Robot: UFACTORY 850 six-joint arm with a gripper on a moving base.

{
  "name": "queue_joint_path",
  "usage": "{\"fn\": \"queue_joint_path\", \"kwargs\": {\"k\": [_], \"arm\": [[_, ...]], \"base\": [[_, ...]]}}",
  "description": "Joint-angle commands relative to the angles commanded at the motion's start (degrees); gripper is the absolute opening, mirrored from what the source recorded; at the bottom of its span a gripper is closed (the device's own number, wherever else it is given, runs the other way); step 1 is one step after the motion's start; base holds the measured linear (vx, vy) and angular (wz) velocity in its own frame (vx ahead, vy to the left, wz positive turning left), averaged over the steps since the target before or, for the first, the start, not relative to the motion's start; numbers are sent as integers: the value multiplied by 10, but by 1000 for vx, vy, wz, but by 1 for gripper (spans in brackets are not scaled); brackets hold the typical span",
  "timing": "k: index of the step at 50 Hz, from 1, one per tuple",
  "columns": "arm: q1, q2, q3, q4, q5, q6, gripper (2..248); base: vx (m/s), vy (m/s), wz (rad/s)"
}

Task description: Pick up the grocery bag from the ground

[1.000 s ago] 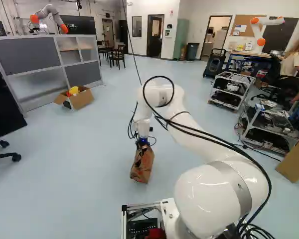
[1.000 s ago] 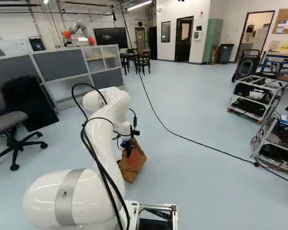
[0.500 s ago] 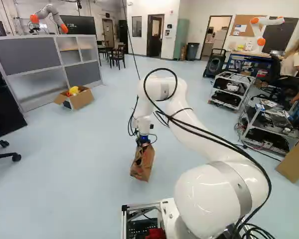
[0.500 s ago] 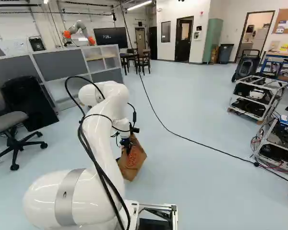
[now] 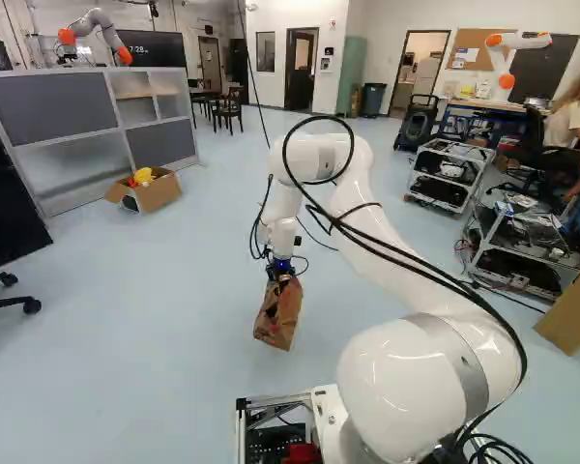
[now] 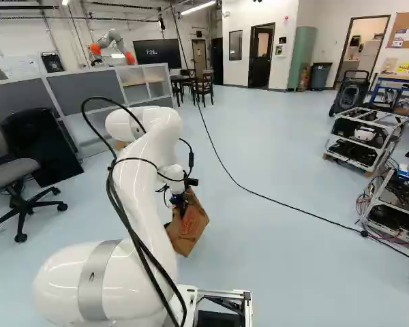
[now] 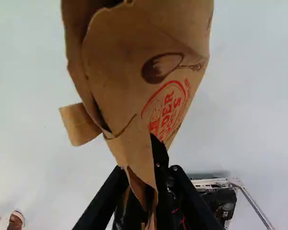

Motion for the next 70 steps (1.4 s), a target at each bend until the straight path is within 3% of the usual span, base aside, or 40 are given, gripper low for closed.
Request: {"fn": "queue_joint_path", "kwargs": {"k": [70], "arm": [[-27,176,160,0,0,0,21]], "base": [[0,0,0]]}}
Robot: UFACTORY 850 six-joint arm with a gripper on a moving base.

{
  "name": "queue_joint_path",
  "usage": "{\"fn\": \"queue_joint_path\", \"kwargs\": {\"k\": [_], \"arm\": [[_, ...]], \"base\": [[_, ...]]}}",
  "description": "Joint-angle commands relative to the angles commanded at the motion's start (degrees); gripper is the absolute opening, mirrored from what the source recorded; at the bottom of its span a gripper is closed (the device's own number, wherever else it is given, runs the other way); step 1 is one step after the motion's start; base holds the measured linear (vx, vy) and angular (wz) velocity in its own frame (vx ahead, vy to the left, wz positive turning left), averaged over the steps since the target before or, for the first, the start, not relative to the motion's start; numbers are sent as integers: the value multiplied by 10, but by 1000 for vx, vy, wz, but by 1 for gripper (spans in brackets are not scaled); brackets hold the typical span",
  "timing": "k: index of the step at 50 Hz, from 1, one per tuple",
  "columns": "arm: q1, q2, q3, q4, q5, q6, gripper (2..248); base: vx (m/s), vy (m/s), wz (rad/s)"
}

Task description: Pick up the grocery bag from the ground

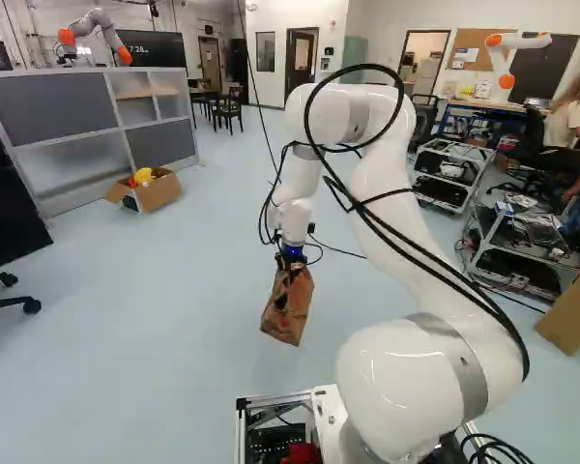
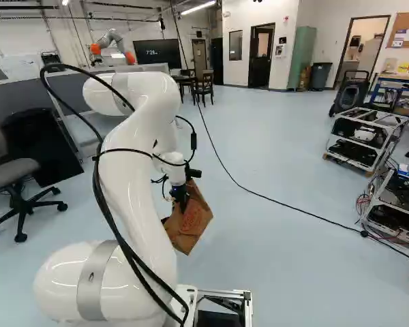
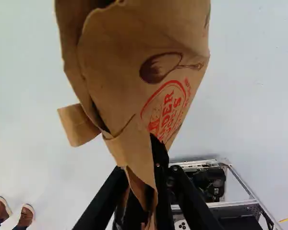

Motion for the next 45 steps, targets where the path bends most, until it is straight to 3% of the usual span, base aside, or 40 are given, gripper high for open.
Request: {"fn": "queue_joint_path", "kwargs": {"k": [45], "arm": [[-25,122,95,0,-26,0,21]], "base": [[0,0,0]]}}
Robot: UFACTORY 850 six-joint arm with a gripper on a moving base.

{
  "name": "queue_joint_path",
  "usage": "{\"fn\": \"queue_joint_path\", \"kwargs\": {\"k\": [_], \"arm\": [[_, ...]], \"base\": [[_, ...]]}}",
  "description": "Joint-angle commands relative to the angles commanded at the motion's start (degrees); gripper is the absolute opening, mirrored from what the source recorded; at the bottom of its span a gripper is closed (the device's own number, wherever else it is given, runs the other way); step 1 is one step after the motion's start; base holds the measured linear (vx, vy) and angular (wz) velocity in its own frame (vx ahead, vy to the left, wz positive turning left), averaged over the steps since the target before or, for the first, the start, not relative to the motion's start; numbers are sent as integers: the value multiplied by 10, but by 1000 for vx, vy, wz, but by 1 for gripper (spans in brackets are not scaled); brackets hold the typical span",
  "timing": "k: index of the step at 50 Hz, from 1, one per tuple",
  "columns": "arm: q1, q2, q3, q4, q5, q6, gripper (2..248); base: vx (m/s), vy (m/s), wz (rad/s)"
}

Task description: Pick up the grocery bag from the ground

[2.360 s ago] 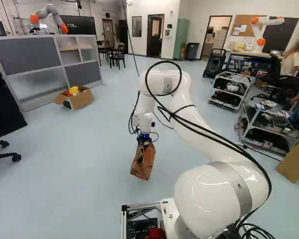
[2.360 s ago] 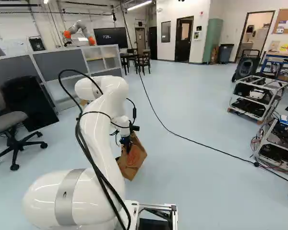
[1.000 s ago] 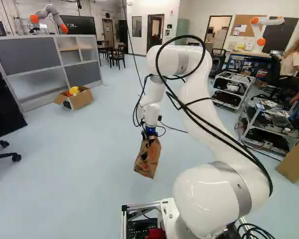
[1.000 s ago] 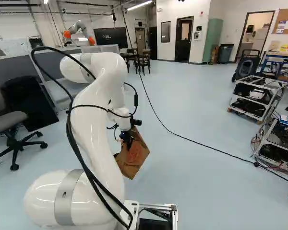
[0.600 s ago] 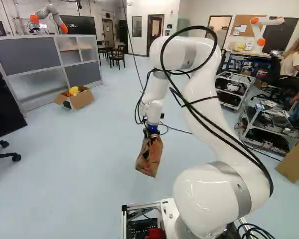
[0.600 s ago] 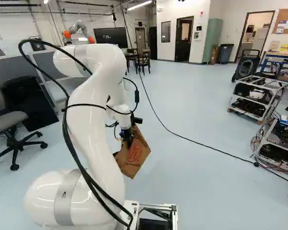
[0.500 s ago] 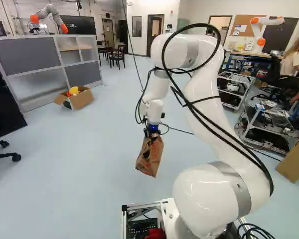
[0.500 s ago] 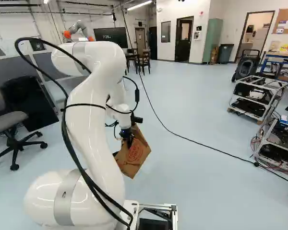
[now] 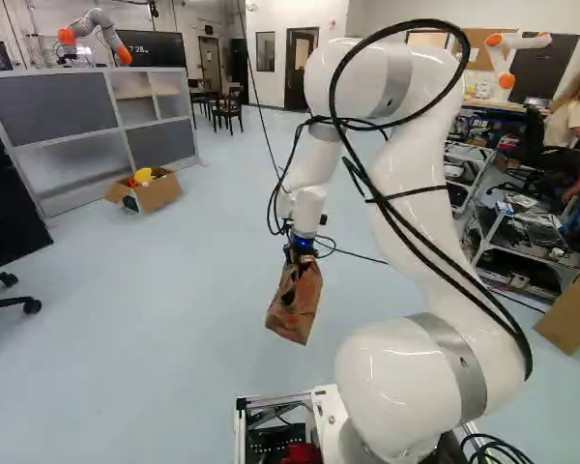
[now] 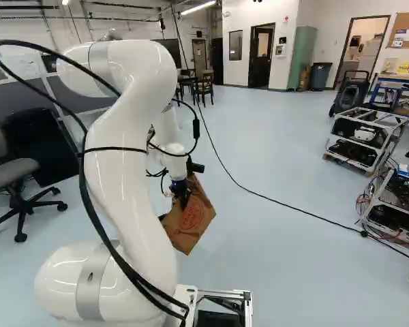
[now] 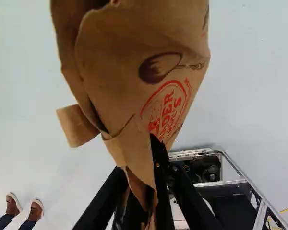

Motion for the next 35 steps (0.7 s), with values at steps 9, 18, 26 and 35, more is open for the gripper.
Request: {"fn": "queue_joint_path", "kwargs": {"k": [9,18,26,35], "arm": [[-7,26,19,0,-11,0,21],[-14,53,37,0,-14,0,21],[-20,77,54,0,-14,0,21],[-27,105,72,0,-14,0,21]], "base": [[0,0,0],[0,0,0],[0,0,0],[0,0,0]]}}
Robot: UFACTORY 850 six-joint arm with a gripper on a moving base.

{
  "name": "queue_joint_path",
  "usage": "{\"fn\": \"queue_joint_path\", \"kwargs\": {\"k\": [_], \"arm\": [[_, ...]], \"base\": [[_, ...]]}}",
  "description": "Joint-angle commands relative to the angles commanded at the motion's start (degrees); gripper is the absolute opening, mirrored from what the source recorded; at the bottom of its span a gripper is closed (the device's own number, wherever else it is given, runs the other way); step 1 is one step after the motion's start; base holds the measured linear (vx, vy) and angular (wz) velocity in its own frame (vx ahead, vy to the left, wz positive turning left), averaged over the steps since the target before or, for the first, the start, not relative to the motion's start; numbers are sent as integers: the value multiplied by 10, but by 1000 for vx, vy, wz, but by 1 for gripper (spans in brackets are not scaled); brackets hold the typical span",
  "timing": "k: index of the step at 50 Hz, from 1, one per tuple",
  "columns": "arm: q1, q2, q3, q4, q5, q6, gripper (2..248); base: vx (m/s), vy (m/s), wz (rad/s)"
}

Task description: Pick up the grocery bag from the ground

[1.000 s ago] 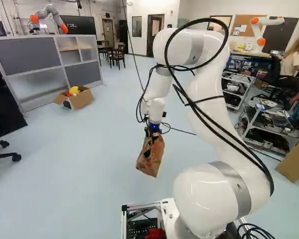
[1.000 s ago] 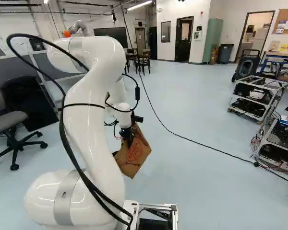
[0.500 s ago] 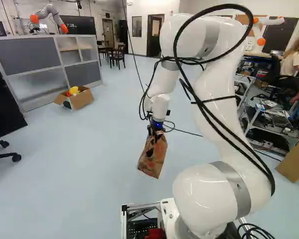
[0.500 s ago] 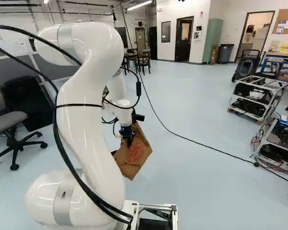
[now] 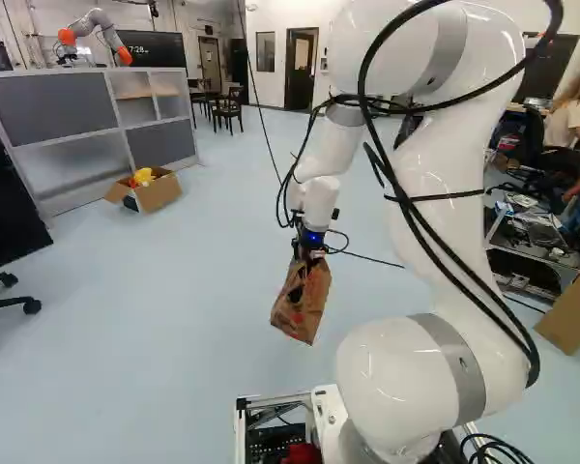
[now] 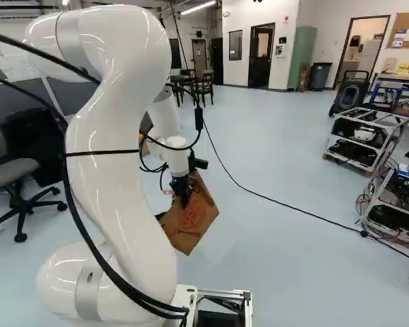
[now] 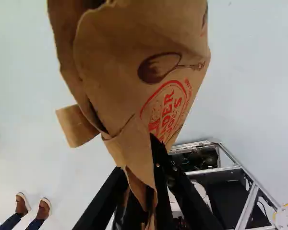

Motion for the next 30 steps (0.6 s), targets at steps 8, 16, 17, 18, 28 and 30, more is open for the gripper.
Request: {"fn": "queue_joint_path", "kwargs": {"k": [8,16,17,18,28,30], "arm": [[-7,25,16,0,0,0,21],[-13,51,32,0,0,0,21],[-14,54,34,0,0,0,21],[-15,58,36,0,0,0,21],[-23,91,56,0,0,0,21],[-25,98,60,0,0,0,21]], "base": [[0,0,0],[0,0,0],[0,0,0],[0,0,0],[0,0,0],[0,0,0]]}}
